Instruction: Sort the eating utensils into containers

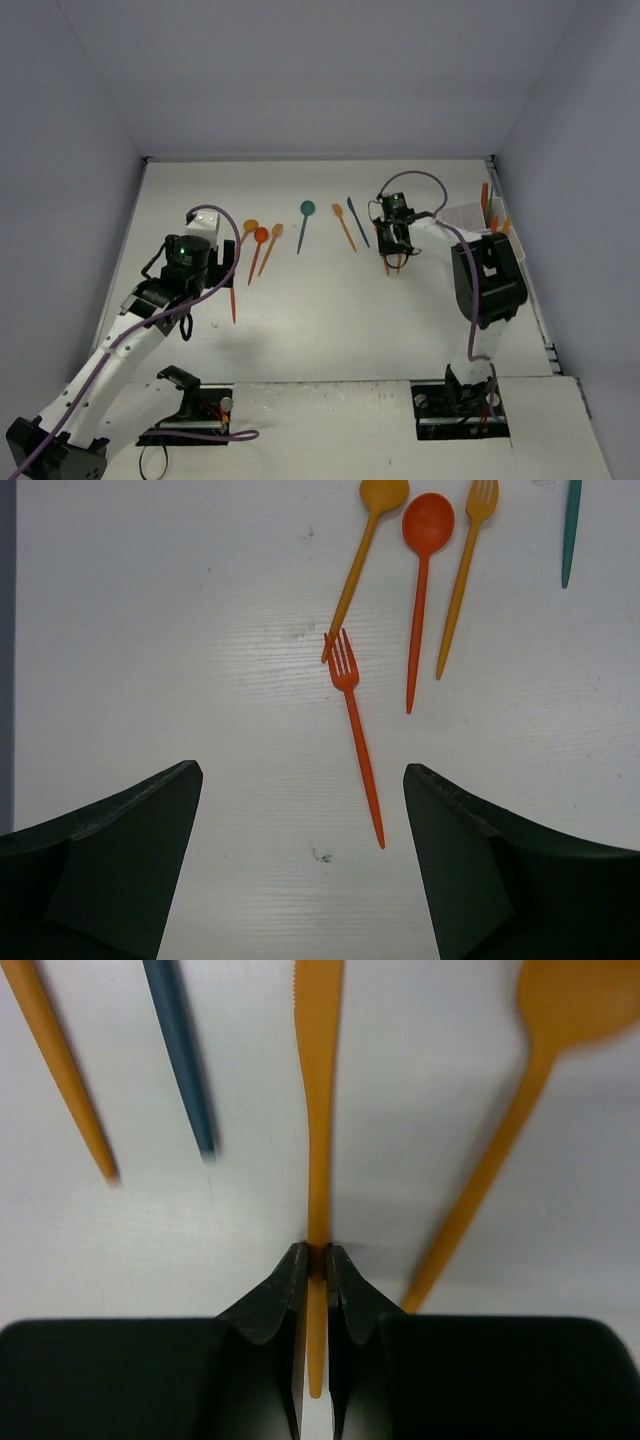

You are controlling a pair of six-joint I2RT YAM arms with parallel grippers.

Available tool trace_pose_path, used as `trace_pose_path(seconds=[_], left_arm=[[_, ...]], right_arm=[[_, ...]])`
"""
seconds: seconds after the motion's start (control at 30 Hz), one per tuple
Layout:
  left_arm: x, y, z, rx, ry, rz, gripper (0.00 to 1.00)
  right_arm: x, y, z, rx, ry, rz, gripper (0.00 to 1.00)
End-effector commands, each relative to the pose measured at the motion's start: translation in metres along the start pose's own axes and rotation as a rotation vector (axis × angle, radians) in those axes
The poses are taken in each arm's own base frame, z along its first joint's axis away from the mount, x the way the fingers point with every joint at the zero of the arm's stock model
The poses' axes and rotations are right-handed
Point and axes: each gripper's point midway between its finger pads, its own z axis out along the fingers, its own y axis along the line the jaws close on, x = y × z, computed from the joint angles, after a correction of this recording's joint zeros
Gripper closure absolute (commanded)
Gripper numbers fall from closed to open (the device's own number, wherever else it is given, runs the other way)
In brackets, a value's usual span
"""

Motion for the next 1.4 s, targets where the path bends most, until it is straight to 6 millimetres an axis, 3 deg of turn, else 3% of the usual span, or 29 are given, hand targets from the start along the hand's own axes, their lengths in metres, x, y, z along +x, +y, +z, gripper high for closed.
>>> trace_pose_path(seconds=[0.0,0.07,0.2,0.27,0.37,0.7,1.27,1.37], left_arm=[[-0.018,-0.002,-0.001,0.013,-0.057,-0.025,0.20],[-0.018,-0.003,0.000,0.015,-0.056,-0.026,0.20],[-0.018,-0.004,0.001,0.021,-0.052,-0.025,0.20],[-0.017,-0.005,0.001,0.024,-0.048,-0.023,0.20],[-0.018,-0.006,0.002,0.029,-0.048,-0.024,0.20],[-0.018,-0.005,-0.001,0.027,-0.055,-0.023,0.20],[-0.017,-0.005,0.000,0.024,-0.053,-0.020,0.20],[-0.017,-0.005,0.000,0.025,-0.052,-0.019,0.20]], right_arm=[[0.103,-0.011,-0.041,0.083,0.260,0.053,0.99],[0.124,-0.010,-0.054,0.090,0.293,0.066,0.93],[0.139,-0.004,-0.071,0.087,0.285,0.105,0.79],[0.139,-0.004,-0.071,0.088,0.288,0.108,0.71],[0.128,-0.006,-0.064,0.116,0.278,0.095,0.68],[0.080,0.008,-0.039,0.104,0.240,0.058,0.68],[0.065,0.001,-0.005,0.152,0.271,0.027,0.79],[0.064,-0.001,-0.002,0.155,0.278,0.019,0.87]])
